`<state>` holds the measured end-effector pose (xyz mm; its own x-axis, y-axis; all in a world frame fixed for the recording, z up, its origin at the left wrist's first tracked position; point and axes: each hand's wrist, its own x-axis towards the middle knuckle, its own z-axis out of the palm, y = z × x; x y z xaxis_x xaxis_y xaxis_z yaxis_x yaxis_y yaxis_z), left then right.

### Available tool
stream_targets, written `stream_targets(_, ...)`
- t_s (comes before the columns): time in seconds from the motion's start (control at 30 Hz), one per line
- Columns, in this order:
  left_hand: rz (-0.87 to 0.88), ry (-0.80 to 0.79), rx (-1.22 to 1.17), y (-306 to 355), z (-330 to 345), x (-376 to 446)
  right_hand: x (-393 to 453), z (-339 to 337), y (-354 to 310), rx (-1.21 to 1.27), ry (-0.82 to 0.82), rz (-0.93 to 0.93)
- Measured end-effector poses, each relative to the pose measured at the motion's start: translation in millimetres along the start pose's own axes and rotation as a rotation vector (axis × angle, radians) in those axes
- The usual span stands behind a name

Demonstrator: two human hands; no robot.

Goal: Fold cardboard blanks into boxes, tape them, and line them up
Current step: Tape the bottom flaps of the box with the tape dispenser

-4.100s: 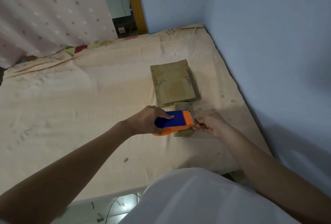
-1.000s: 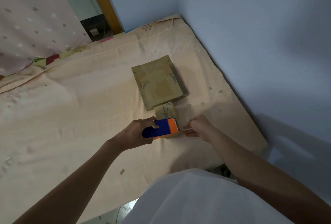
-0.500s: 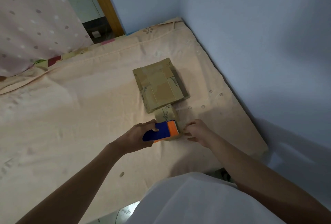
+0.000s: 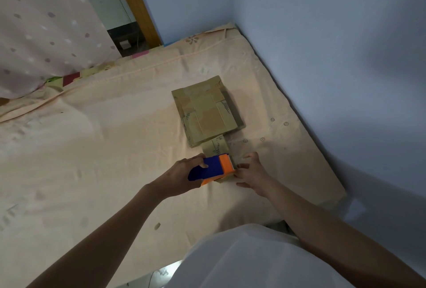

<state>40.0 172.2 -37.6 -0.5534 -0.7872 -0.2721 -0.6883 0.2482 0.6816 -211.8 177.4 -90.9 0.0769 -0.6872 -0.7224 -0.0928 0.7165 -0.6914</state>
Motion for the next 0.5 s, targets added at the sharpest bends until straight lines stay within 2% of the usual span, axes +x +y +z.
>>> stream_targets(0.3, -0.048, 0.027, -0.008, 6, -3, 1, 6, -1, 2, -0.028, 0.045, -0.011)
stream_targets(0.5, 0.056, 0.054, 0.053, 12, -4, 7, 12, 1, 0, -0.022, 0.104, 0.046)
